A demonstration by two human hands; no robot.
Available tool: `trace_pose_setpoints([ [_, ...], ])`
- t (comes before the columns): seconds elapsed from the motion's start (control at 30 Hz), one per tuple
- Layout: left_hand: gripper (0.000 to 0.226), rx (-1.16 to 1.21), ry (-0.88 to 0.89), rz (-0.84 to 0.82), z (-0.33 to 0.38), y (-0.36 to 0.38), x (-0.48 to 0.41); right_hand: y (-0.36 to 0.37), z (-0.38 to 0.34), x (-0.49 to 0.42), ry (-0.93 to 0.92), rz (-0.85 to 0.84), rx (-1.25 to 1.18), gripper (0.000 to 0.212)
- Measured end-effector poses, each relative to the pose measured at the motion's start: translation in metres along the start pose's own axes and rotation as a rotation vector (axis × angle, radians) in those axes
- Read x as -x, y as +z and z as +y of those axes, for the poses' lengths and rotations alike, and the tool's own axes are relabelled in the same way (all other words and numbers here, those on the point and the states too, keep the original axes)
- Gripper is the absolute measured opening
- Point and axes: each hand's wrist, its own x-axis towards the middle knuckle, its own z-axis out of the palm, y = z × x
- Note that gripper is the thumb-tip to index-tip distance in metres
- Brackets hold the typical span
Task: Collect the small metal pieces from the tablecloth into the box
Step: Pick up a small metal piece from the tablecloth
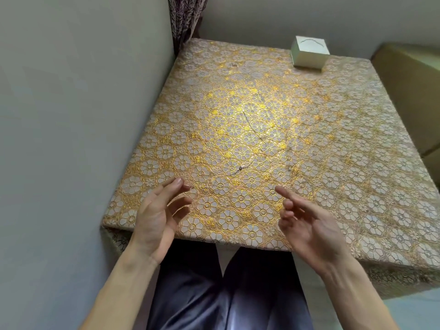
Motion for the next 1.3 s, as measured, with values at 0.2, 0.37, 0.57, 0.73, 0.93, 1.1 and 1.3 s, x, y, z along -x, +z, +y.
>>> trace_pose_setpoints([
  [0.2, 0.018, -0.187, 0.136, 0.163, 0.008, -0.028, 0.003, 0.027, -0.013, -0.028, -0.139, -0.021, 0.371, 0.027],
  [0.37, 0.007, -0.279, 0.24, 0.344, 0.003, -0.055, 0.008, 0.062, -0.026, -0.066, -0.099, -0.101, 0.5, 0.02],
  [0.57, 0.009, -0.302, 0.253, 0.541, -0.018, -0.078, 0.013, 0.104, -0.034, -0.105, -0.056, -0.227, 0.598, 0.025],
  [0.73, 0.023, -0.3, 0.282, 0.555, -0.018, -0.084, 0.02, 0.148, -0.024, -0.139, -0.25, -0.228, 0.949, 0.015],
  [0.93, 0.015, -0.481, 0.332, 0.606, -0.021, -0.091, 0.02, 0.182, 0.002, -0.174, -0.505, -0.267, 1.367, 0.015],
  [1.1, 0.008, -0.643, 0.377, 0.628, -0.019, -0.088, 0.021, 0.198, 0.018, -0.191, -0.596, -0.252, 1.451, 0.016],
  [1.3, 0.011, -0.789, 0.431, 0.695, -0.016, -0.09, 0.017, 0.219, 0.029, -0.21, -0.563, -0.216, 1.487, 0.014],
])
